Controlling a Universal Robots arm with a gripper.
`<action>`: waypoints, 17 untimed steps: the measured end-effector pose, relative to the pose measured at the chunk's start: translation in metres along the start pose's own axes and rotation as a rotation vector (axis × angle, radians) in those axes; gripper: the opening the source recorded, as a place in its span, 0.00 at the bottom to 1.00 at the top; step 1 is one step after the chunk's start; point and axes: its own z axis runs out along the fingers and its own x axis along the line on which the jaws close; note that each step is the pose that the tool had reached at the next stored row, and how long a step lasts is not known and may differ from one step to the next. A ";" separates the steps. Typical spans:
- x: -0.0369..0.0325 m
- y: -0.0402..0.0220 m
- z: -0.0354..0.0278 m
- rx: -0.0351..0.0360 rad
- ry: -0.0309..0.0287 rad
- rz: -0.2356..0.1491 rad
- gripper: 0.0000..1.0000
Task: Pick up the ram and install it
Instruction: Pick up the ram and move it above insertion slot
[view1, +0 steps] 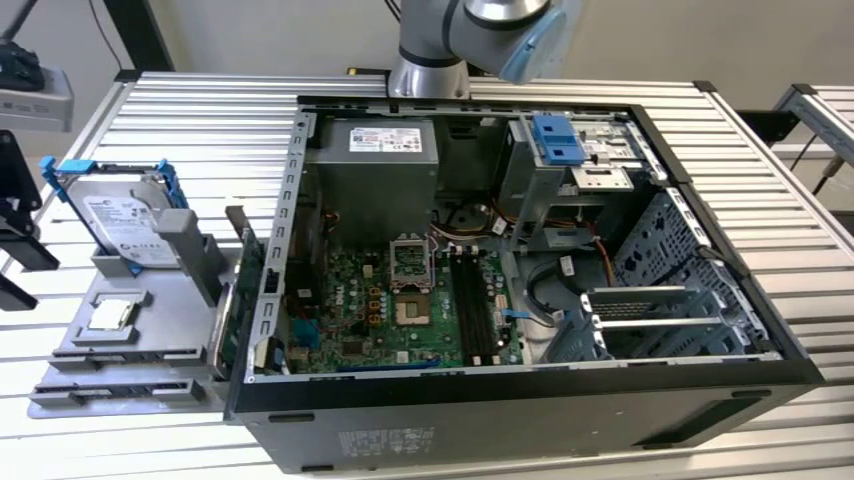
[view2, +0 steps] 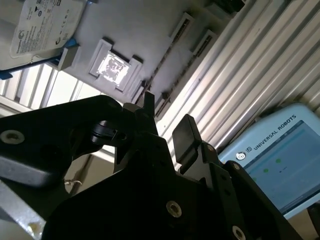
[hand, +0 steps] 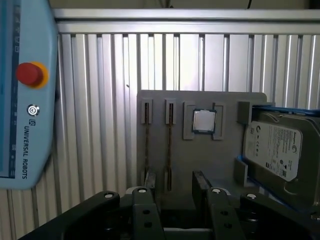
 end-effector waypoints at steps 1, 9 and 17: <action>0.0001 0.0000 0.0010 0.0000 -0.0001 0.000 1.00; 0.0003 0.0002 0.0089 0.0000 -0.0004 0.000 1.00; 0.0005 0.0004 0.0167 0.0000 -0.0004 0.000 1.00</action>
